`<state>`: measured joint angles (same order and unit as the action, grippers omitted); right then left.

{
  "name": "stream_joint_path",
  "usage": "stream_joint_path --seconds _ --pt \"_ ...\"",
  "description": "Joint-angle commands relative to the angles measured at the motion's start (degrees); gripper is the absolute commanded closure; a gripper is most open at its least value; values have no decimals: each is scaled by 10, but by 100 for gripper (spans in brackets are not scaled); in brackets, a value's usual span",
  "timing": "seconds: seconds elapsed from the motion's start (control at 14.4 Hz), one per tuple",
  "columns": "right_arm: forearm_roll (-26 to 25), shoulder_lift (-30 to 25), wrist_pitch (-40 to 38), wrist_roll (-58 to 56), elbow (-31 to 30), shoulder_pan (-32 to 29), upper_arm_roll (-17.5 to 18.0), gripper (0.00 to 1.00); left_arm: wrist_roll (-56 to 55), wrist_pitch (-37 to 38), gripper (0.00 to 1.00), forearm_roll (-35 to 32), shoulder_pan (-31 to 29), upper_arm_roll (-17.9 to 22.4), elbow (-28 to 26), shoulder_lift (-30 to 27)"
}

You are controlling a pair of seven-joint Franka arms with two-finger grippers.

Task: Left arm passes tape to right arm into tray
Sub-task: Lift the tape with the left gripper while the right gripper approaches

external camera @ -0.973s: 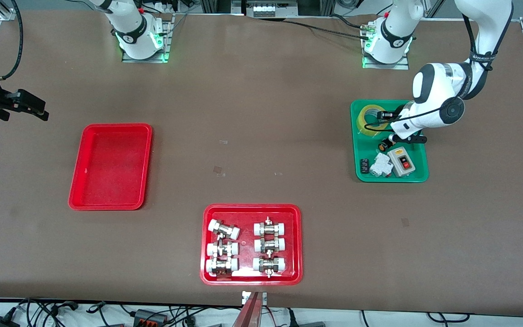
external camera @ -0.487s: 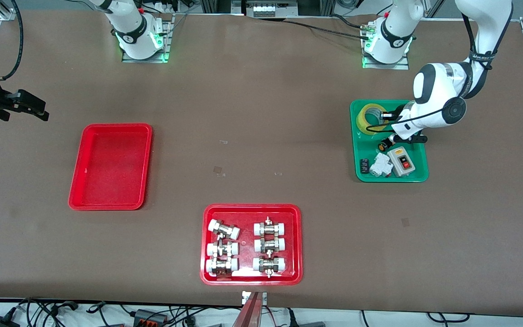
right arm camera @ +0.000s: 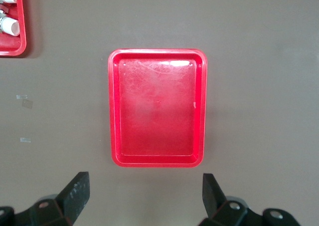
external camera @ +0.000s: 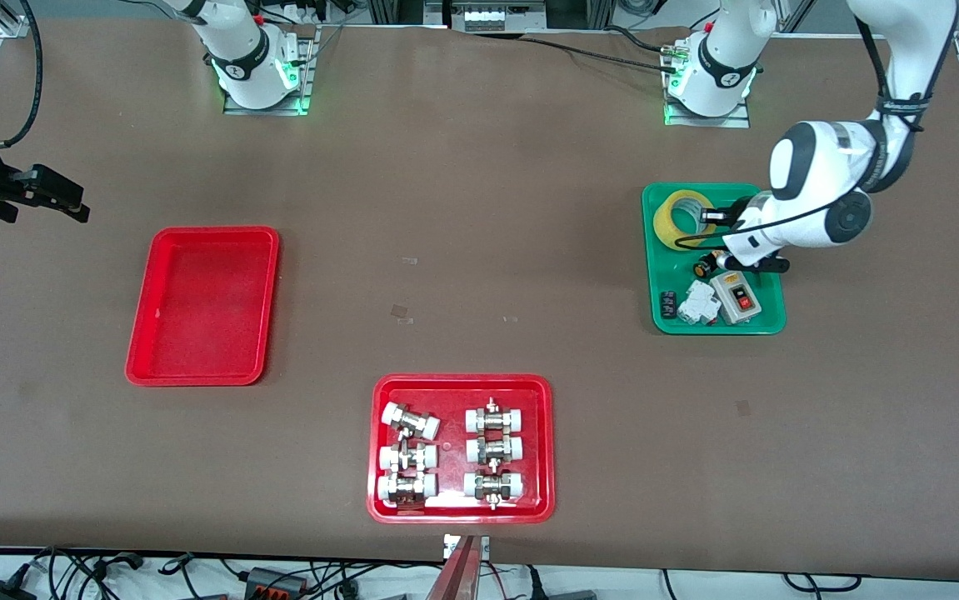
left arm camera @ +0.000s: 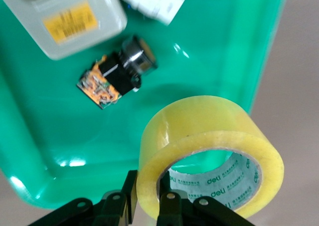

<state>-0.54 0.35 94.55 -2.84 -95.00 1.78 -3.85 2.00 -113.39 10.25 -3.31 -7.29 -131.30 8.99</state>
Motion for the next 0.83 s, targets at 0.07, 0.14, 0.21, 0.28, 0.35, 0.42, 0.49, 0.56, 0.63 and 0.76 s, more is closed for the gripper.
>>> stream_joint_path --seconds 0.07,0.14,0.21,0.28,0.35,0.42,0.49,0.56,0.63,0.76 --pt "2 -3 -5 -5 5 2 2 0 -65 107 99 16 2 -42 102 -6" --pt "3 -3 -7 -7 8 3 2 0 -92 133 100 29 3 -71 137 -6" --pt "4 -3 -9 -7 9 4 4 0 -120 161 100 50 3 -101 173 -2" --pt "4 -2 -13 -7 9 5 5 0 -158 176 100 67 3 -127 209 3" --pt "5 7 -14 -7 9 9 8 0 -203 182 100 79 4 -154 243 6" --pt "5 24 -15 -9 9 20 9 0 -238 185 100 94 7 -176 278 9" --pt "5 39 -22 -8 9 33 9 0 -262 190 100 120 8 -200 309 20" --pt "5 41 -32 -4 9 42 8 0 -289 193 100 153 8 -220 338 31" --pt "5 44 -39 -2 9 42 9 0 -313 184 100 189 9 -241 361 44" --pt "16 54 -48 -21 5 44 9 0 -374 139 100 230 45 -251 401 57"
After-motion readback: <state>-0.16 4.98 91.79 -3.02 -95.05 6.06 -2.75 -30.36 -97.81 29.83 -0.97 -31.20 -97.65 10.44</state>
